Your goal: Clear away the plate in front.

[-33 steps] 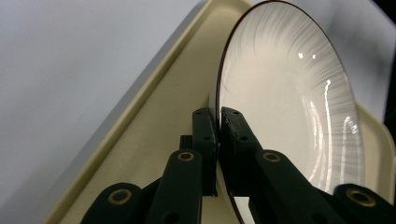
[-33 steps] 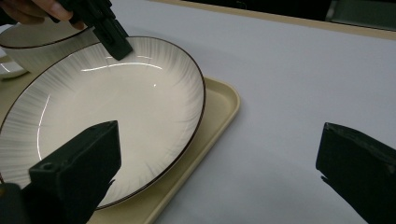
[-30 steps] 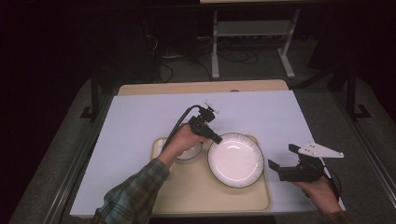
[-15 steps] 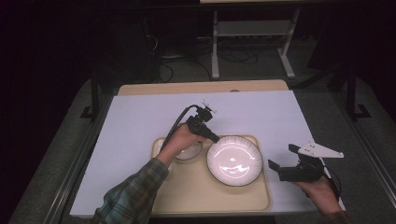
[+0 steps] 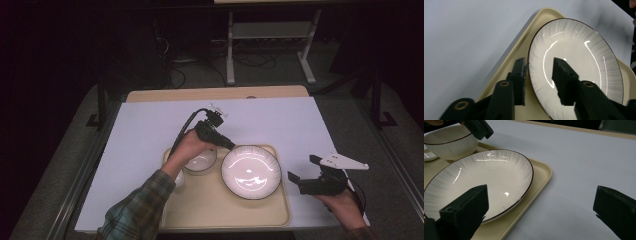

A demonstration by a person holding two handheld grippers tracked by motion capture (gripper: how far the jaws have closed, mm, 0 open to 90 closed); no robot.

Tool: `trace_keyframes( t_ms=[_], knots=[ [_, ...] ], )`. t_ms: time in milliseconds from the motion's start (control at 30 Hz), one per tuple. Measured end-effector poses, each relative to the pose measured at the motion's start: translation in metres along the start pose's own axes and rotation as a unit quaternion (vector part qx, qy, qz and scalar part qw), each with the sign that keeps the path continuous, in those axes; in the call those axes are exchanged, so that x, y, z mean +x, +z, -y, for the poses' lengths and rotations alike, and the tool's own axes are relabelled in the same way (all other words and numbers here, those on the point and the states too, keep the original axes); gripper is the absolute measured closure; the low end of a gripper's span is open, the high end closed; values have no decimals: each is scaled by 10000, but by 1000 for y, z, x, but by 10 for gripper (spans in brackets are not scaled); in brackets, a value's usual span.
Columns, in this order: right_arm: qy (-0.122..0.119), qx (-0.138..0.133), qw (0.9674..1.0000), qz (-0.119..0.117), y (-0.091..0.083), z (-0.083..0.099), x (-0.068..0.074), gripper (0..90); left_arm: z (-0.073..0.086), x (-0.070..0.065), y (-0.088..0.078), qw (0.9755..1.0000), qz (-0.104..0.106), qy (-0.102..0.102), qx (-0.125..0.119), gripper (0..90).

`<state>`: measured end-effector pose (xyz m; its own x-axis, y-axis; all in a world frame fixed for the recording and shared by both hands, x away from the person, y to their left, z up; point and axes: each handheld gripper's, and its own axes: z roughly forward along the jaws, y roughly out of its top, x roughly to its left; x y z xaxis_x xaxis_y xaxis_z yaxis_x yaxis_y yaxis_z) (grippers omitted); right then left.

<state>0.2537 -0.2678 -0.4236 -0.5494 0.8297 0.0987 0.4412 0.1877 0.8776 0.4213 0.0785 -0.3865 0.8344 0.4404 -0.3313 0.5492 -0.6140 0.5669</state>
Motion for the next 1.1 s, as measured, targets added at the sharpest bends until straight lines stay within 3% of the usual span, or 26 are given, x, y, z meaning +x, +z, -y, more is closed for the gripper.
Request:
trace_keyframes(
  t_ms=[133, 433, 633, 867, 1100],
  knots=[
    [29, -5, 10000, 5, -2, 1, -2, 0, 5, -2, -8, 9997, -79, 157, -147, 441],
    [-3, 20, 10000, -65, 1, 0, 0, 0, 27, -10, -36, 9964, -401, 427, -612, 248],
    [-14, 35, 10000, -56, 0, 0, 2, 0, 44, -11, -51, 9938, -501, 406, -907, 212],
    [-16, 58, 10000, -24, -1, 1, 2, 0, 68, -10, -73, 9888, -740, 462, -1209, 194],
    [1, 56, 10000, 2, -2, 1, 1, 0, 101, -11, -84, 9850, -1015, 423, -1329, 185]
  ],
)
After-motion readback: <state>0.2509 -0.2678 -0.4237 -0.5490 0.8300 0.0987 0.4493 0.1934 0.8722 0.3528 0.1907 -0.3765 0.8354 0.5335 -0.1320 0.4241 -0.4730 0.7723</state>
